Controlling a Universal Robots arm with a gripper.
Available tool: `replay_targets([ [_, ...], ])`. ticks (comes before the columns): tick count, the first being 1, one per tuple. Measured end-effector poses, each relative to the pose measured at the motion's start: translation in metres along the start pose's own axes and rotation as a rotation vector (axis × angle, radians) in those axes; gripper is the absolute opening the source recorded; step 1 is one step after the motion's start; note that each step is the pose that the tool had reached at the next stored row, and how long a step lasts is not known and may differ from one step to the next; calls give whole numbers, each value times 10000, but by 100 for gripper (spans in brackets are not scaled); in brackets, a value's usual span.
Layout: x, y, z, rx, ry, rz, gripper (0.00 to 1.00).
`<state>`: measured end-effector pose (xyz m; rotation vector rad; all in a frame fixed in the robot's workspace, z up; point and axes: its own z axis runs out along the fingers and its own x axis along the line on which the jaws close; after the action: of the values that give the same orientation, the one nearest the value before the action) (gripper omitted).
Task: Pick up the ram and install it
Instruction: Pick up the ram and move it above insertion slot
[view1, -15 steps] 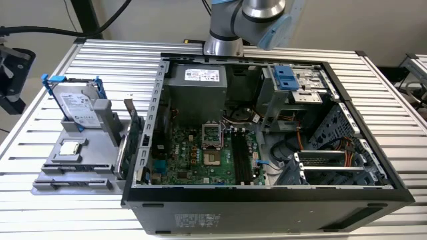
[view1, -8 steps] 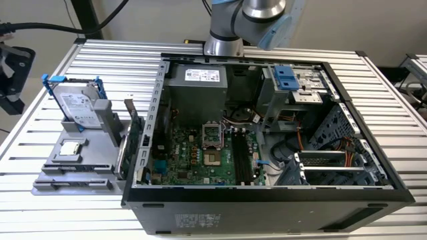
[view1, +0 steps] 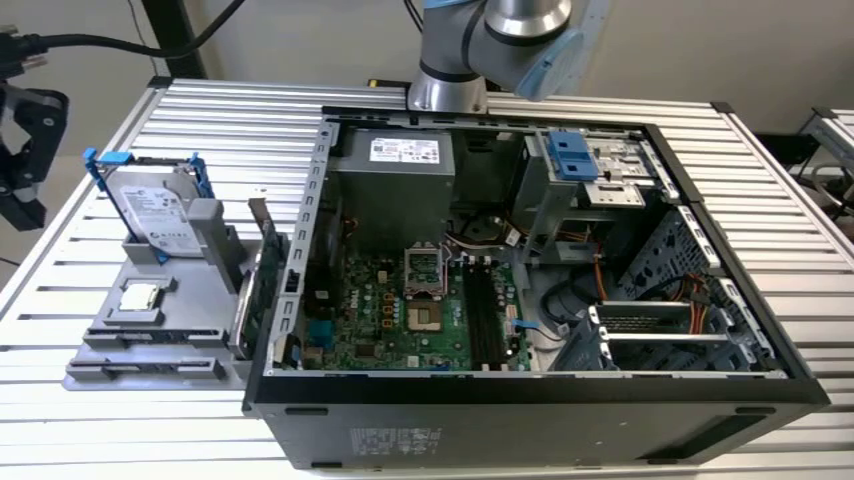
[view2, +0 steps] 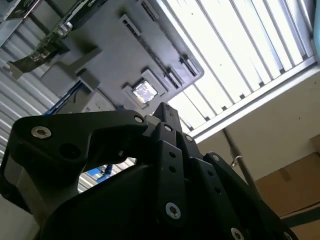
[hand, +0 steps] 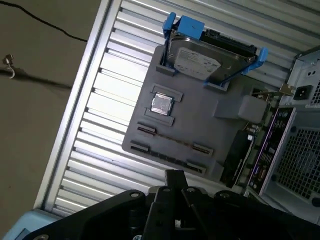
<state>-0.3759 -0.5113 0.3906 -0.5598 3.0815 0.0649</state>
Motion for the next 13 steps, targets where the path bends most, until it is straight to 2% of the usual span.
replay_targets([
  [13, 0, -1, 0, 2, 106, -2341, 0],
])
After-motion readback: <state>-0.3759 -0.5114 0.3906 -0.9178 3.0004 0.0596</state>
